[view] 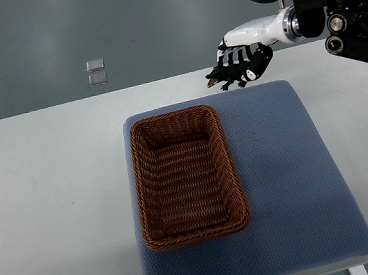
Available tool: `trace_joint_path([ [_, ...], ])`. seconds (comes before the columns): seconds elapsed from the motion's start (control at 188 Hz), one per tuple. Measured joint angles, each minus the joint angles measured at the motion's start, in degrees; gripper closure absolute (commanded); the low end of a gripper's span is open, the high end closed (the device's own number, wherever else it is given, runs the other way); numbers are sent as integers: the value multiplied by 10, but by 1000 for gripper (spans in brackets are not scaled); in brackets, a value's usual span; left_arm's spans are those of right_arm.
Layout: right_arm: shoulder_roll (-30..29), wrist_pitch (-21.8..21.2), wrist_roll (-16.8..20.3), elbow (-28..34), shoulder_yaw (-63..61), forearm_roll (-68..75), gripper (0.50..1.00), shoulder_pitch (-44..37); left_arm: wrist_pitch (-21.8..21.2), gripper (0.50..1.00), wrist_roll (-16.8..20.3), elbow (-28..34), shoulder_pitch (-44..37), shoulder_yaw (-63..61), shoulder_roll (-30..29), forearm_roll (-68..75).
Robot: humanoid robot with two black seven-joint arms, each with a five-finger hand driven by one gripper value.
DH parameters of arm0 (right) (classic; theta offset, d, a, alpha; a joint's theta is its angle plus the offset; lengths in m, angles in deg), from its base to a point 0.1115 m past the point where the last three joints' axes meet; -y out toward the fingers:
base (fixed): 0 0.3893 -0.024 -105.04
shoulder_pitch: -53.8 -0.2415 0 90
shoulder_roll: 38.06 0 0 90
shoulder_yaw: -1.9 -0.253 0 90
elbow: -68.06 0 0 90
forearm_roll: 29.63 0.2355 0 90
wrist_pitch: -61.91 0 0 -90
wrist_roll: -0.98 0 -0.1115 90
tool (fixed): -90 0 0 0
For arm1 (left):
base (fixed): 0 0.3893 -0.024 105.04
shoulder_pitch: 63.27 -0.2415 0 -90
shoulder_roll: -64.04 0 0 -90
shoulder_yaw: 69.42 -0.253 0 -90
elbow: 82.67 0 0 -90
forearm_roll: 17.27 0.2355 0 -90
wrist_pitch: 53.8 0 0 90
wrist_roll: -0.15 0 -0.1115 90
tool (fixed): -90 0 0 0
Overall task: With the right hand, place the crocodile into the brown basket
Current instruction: 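Lift the crocodile with the right hand and carry it over the basket, then lower the crocodile into the basket and open the right hand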
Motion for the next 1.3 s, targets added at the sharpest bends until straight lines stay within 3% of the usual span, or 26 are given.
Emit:
trace_joint_path([
  [0.361, -107, 1, -4, -2, 6, 0, 987, 23, 0, 500, 0, 0, 4, 0, 0, 0],
  [0.733, -147, 30, -6, -6, 8, -1, 953, 67, 1, 500, 0, -3, 5, 0, 0, 2],
  [0.994, -157, 35, -5, -23, 8, -2, 863, 86, 1, 500, 0, -3, 5, 0, 0, 2],
  [1.137, -157, 35, -4, -24, 8, -2, 850, 97, 1, 500, 0, -6, 6, 0, 0, 2],
  [1.254, -156, 36, -4, -25, 8, -3, 763, 101, 1, 500, 0, -6, 6, 0, 0, 2],
  [1.302, -155, 36, -4, -25, 8, -3, 748, 102, 1, 500, 0, -6, 6, 0, 0, 2],
])
